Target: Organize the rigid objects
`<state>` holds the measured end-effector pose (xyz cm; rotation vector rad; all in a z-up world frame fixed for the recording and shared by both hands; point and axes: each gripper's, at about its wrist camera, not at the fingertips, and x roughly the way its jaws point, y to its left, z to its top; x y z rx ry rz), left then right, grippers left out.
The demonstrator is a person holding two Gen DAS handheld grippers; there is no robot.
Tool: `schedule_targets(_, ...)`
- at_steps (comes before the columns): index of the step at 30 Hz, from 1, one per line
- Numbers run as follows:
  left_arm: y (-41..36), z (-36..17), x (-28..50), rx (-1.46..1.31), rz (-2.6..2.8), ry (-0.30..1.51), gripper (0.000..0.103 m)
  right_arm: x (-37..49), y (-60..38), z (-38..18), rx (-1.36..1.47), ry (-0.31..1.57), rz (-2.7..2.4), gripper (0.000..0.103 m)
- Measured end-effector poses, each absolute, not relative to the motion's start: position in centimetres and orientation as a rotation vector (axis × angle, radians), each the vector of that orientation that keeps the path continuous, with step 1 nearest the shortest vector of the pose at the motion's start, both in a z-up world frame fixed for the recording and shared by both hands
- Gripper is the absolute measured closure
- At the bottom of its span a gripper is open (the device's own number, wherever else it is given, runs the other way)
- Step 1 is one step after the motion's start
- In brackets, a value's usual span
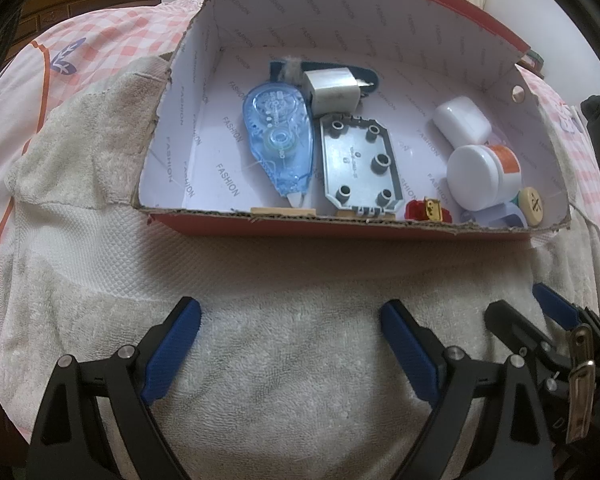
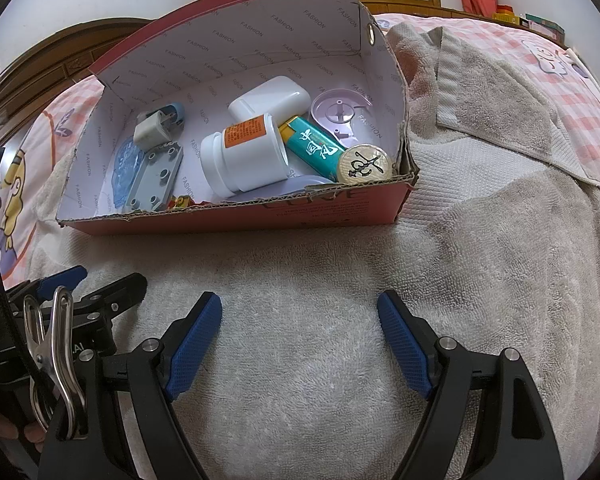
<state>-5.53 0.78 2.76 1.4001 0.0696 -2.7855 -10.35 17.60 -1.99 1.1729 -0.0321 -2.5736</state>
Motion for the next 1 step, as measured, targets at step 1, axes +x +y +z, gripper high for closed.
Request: schedule_targets(1, 0.94, 2.79, -5.4, 1.401, -2.785, 0.067, 0.007, -10.36, 17.56, -2.0, 1.173, -0.032, -2.574, 0.021)
